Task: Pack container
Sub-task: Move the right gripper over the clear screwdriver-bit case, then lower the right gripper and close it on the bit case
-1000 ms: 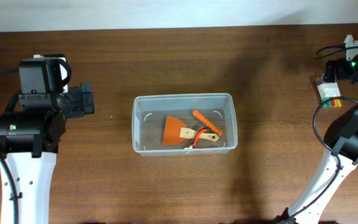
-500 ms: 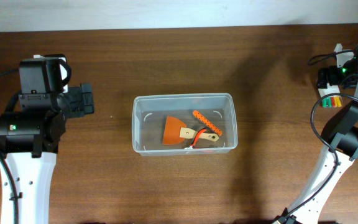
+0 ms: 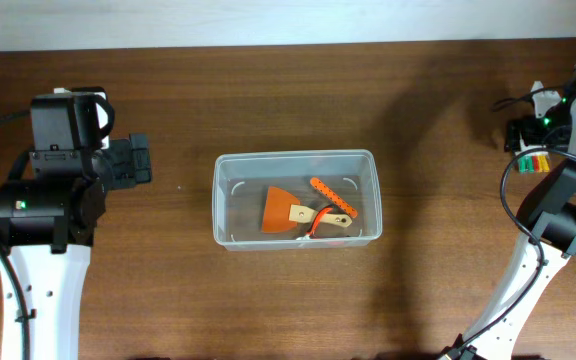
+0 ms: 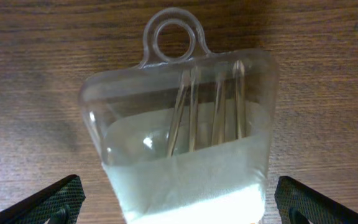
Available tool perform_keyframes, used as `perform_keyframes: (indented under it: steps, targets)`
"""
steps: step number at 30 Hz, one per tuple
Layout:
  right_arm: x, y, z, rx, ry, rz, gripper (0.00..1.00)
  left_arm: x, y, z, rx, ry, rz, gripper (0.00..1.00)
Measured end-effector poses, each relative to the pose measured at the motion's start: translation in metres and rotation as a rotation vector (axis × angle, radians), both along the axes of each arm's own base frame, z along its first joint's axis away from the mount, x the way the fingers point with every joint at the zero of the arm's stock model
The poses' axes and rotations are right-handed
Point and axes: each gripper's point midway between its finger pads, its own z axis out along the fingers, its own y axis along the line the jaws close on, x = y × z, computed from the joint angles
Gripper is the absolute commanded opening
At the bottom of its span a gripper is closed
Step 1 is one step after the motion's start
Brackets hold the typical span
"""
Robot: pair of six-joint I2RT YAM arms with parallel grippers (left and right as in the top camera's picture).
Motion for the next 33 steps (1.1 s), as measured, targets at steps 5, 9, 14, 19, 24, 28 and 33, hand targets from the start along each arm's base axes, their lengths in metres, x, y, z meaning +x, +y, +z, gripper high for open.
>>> perform_keyframes:
  steps: [5,9,14,19,24,28,33]
  targets:
    - [0.000,-0.001,-0.005,-0.003,0.001,-0.002,0.99,0.000,0.000,0.000,0.000,0.000,0.000,0.99]
    - [0.002,-0.002,-0.006,-0.006,-0.005,-0.002,0.99,0.000,0.000,0.000,0.000,0.000,0.000,0.99]
    - [0.005,-0.003,-0.006,-0.013,-0.017,-0.002,1.00,0.000,0.000,0.000,0.000,0.000,0.000,0.99]
    - [0.003,-0.002,-0.014,-0.002,-0.003,-0.005,0.99,0.000,0.000,0.000,0.000,0.000,0.001,0.99]
    - [0.003,0.001,-0.017,0.017,-0.001,-0.019,0.99,0.000,0.000,0.000,0.000,0.000,0.001,0.99]
    - [0.003,0.001,-0.017,0.018,-0.001,-0.024,0.99,0.000,0.000,0.000,0.000,0.000,0.001,0.99]
    - [0.005,0.000,-0.017,0.017,-0.011,-0.022,0.99,0.000,0.000,0.000,0.000,0.000,0.000,0.99]
